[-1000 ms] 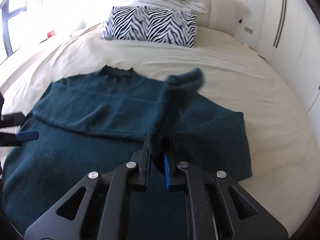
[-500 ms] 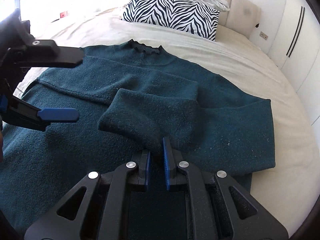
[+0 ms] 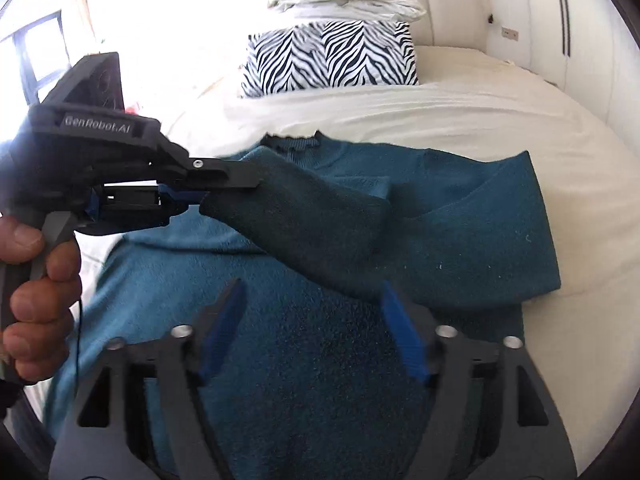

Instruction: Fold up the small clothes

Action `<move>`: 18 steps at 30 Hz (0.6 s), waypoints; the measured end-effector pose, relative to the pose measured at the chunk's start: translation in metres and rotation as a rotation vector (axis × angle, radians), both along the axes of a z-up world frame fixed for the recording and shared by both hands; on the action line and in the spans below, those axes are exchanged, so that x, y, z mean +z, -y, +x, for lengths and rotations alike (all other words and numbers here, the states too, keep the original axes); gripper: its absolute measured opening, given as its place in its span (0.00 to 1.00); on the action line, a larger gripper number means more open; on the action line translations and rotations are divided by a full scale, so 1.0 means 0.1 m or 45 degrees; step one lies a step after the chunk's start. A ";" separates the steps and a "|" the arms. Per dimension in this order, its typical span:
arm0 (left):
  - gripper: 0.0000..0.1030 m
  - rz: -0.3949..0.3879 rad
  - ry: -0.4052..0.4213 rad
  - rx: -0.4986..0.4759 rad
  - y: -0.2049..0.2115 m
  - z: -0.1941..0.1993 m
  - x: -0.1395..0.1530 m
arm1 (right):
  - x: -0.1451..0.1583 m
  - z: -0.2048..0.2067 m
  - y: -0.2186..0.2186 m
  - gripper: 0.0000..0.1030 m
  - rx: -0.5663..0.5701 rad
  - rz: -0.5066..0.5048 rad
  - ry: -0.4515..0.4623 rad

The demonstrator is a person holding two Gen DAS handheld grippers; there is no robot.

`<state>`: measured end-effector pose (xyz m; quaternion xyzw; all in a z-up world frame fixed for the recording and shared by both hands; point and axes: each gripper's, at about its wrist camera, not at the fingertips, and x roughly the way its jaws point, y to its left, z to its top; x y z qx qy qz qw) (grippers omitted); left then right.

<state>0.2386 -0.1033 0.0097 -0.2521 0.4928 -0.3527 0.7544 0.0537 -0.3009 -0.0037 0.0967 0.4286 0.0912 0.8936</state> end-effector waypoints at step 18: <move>0.57 0.098 -0.131 -0.014 -0.02 -0.11 -0.55 | -0.40 -0.28 0.71 0.78 -0.299 0.451 -0.136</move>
